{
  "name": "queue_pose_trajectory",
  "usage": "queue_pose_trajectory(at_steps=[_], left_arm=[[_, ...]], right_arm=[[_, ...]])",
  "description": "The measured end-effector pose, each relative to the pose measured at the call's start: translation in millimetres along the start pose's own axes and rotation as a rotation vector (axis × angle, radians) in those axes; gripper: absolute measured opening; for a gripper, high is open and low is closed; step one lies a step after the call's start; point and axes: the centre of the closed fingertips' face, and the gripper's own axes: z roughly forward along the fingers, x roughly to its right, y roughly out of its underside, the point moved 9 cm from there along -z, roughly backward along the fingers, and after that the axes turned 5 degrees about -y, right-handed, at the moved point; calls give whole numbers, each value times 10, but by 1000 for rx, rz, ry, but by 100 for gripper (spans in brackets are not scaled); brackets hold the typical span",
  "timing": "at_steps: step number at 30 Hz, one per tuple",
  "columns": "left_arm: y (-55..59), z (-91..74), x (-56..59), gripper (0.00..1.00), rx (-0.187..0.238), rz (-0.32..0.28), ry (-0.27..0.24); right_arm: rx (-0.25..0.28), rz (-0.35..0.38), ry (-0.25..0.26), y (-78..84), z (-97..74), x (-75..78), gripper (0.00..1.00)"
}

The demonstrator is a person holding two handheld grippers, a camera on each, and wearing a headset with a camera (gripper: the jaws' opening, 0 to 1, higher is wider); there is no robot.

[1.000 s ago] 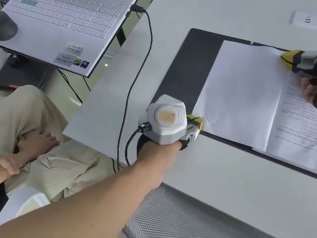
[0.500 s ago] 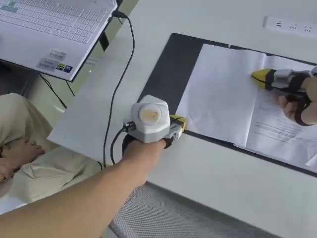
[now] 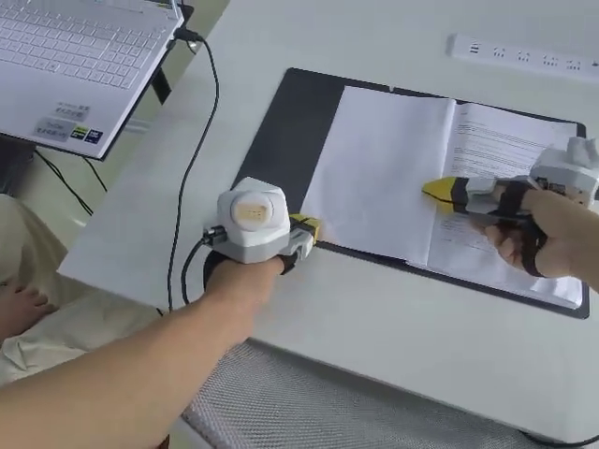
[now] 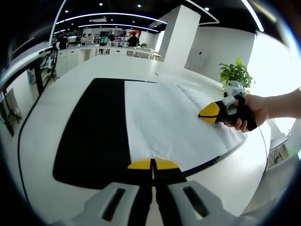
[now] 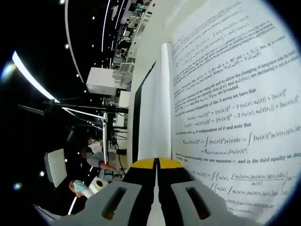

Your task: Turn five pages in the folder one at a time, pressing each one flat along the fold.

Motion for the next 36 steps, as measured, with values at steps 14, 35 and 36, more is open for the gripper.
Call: queue_pose_trajectory(at_steps=[14,35,36], left_arm=[[-18,-49,44,0,0,10,-7],[-34,-24,39,0,-21,39,-15],[-34,-25,39,0,-21,39,-15]], right_arm=[[-18,9,0,612,-183,-71,0],[-35,31,5,1188,-407,-68,0],[-29,34,3,1215,-425,-75,0]])
